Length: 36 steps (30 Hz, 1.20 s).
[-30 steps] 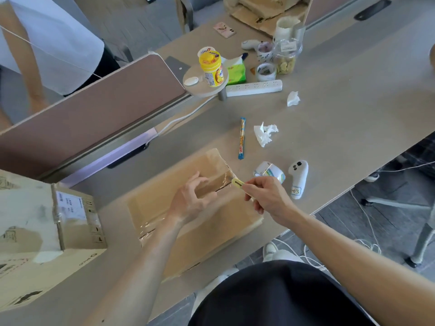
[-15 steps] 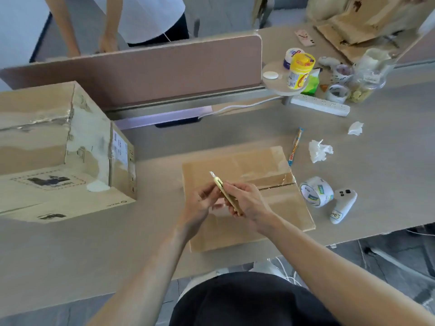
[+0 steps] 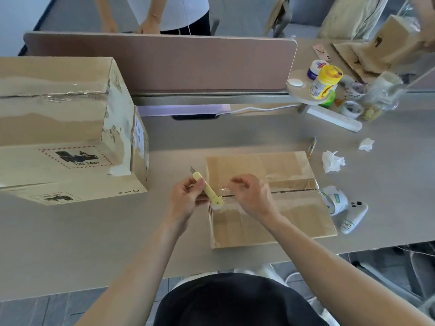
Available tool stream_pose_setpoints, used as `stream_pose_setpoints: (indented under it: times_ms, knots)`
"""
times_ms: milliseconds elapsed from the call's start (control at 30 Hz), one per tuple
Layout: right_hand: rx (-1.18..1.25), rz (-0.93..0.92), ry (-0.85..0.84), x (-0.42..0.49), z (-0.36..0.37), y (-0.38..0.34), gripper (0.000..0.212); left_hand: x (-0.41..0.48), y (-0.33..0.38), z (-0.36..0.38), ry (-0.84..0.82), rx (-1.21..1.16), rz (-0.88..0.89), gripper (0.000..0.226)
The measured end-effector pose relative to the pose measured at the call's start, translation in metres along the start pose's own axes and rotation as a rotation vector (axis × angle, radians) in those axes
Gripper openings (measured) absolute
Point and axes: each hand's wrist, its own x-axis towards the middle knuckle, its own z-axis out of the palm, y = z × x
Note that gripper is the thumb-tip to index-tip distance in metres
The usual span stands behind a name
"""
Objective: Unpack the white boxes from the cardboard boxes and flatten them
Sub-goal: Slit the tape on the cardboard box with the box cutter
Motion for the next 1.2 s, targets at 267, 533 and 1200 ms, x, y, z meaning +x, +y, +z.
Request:
stream_pose_setpoints:
  times_ms: [267,533,1200]
  knots:
    - [-0.652,-0.242,-0.166,0.002,0.027,0.044,0.069,-0.002,-0.016,-0.022,0.082,0.149,-0.018,0.037]
    - [-0.679,-0.204,-0.103,0.012,0.033,0.039,0.062,0.011,-0.02,-0.013,0.068,0.353,0.044,0.037]
    - [-0.624,-0.185,-0.061,0.016,0.037,0.041,0.06,0.01,-0.03,-0.018,-0.022,0.662,0.269,0.052]
